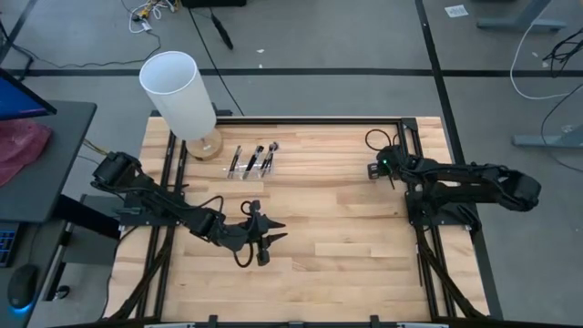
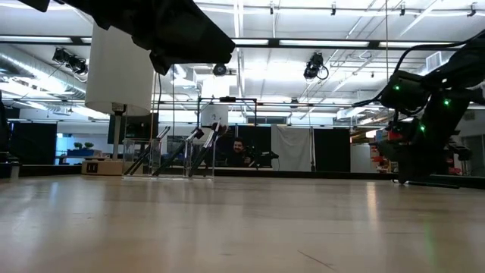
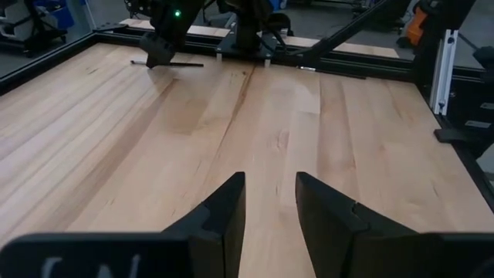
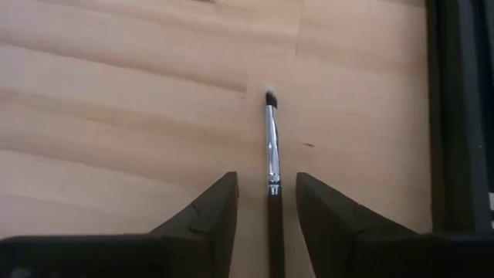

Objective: Put items in baskets/containers
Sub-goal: Put the eyeshadow brush into the transparent organizer

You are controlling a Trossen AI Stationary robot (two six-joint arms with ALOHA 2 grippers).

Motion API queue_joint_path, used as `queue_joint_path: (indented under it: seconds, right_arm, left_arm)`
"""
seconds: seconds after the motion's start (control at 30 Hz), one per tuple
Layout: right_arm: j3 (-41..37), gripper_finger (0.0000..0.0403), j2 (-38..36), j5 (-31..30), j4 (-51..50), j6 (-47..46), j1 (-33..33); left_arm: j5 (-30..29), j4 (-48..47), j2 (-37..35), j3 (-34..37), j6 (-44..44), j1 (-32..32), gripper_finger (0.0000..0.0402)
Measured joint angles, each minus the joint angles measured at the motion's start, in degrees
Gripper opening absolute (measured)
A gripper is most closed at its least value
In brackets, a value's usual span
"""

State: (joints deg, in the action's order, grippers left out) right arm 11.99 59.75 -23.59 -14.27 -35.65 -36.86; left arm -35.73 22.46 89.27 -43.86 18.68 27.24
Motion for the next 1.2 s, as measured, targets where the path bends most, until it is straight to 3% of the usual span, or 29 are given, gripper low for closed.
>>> queue_joint_path:
  seconds: [0.37,0.5,0.9,1.2]
  right_arm:
    - [0.20,0.0136,-0.01,2.54,0.39,2.03,2.55]
    - [-0.76,0.0136,0.53,5.65,6.37,-1.15,5.21]
    - [-9.72,0.0131,8.94,-0.98,30.99,-0.39,11.10]
    - [-10.67,0.0108,9.16,-2.13,31.46,5.05,12.79]
  left_arm:
    - [0.00,-0.01,0.00,0.00,0.00,0.00,0.0117]
    - [0.00,0.02,0.00,0.00,0.02,0.00,0.0117]
    - [-0.02,0.02,0.00,0.00,0.07,0.00,0.0117]
    - [-0.02,0.02,0.00,0.00,0.08,-0.01,0.0117]
